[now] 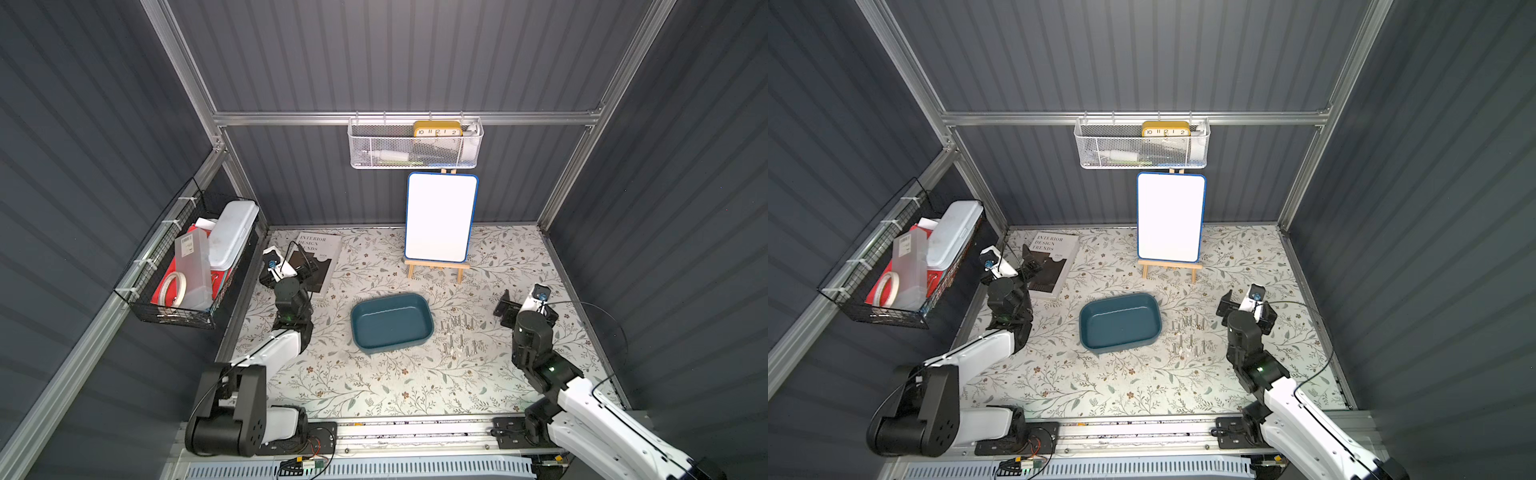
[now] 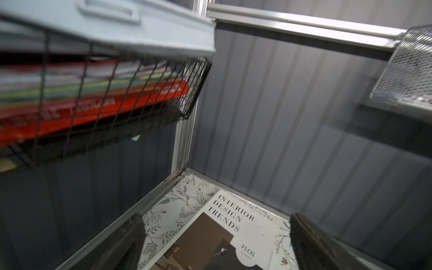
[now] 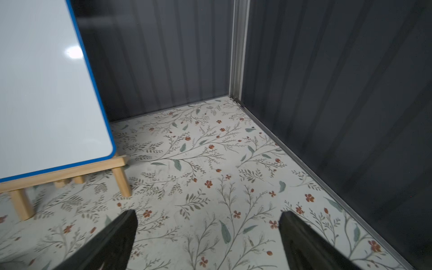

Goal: Take out the screws from the storage box
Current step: Reset both arms

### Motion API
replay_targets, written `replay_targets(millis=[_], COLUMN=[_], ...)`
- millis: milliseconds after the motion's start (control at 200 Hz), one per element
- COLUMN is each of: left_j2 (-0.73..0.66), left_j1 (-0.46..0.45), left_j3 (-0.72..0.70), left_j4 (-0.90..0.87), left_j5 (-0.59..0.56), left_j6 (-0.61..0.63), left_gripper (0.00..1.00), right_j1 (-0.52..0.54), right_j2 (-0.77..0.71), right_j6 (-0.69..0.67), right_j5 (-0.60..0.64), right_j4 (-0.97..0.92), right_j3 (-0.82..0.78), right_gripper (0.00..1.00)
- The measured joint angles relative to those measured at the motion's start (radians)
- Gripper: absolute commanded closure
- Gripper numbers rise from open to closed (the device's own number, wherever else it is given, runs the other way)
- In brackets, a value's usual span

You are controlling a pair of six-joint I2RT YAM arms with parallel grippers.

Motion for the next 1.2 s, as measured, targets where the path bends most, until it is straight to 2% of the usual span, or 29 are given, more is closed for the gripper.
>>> replay_targets(millis=[175, 340, 420, 500, 620, 810, 916, 1031, 1201], left_j2=[0.121, 0.165, 0.192, 0.234, 0.301, 0.337, 0.336, 0.336, 0.336], left_j1=[0.085, 0.186, 0.241, 0.278, 0.284, 0.283, 0.283, 0.283, 0.28], left_j3=[-0.037, -0.036, -0.017, 0.002, -0.041, -0.067, -0.067, -0.067, -0.067], left_j4=[0.107, 0.213, 0.243, 0.301, 0.44, 0.509, 0.538, 0.543, 0.545], left_j5=[0.085, 0.189, 0.275, 0.375, 0.48, 0.588, 0.624, 0.642, 0.638], left_j6=[0.0, -0.001, -0.002, -0.004, 0.0, 0.018, 0.026, 0.03, 0.04], left_gripper=[0.01, 0.0, 0.01, 0.01, 0.01, 0.01, 0.0, 0.01, 0.01], right_j1=[-0.183, -0.288, -0.321, -0.338, -0.347, -0.362, -0.365, -0.365, -0.367], right_j2=[0.189, 0.323, 0.397, 0.465, 0.552, 0.692, 0.788, 0.774, 0.778], right_j6=[-0.037, -0.039, -0.033, -0.033, -0.047, -0.079, -0.095, -0.109, -0.118], right_j5=[-0.103, -0.225, -0.275, -0.325, -0.399, -0.505, -0.542, -0.588, -0.615], right_j4=[0.108, 0.223, 0.299, 0.348, 0.434, 0.604, 0.693, 0.636, 0.689], right_j3=[-0.002, -0.013, -0.025, -0.023, -0.014, 0.005, 0.003, 0.029, 0.045], right_gripper=[0.01, 0.01, 0.01, 0.01, 0.01, 0.01, 0.01, 0.01, 0.01])
